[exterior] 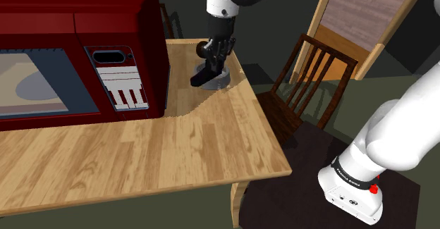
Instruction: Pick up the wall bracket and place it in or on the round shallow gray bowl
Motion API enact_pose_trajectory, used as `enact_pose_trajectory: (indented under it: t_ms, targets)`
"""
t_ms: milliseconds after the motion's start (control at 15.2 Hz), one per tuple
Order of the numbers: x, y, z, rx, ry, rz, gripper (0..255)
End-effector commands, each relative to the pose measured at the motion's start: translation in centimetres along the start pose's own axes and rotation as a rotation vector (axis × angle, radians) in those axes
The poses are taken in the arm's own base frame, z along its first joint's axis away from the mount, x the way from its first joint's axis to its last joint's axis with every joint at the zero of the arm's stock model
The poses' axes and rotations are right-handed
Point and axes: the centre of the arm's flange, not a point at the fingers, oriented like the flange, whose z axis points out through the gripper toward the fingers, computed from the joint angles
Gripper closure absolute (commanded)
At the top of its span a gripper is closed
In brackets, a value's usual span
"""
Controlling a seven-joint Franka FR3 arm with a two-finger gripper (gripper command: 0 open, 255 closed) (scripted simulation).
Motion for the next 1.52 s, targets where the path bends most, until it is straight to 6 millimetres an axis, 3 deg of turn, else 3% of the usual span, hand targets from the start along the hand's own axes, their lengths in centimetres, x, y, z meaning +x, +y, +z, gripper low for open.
enact_pose_trajectory:
  t_ms: [0,726,1452]
  targets:
    - [1.6,2.3,-0.1,0.000,0.000,-0.001,255]
    - [10.0,14.1,-0.7,0.000,0.000,-0.001,255]
    - [10.2,14.7,4.5,0.000,0.000,-0.001,255]
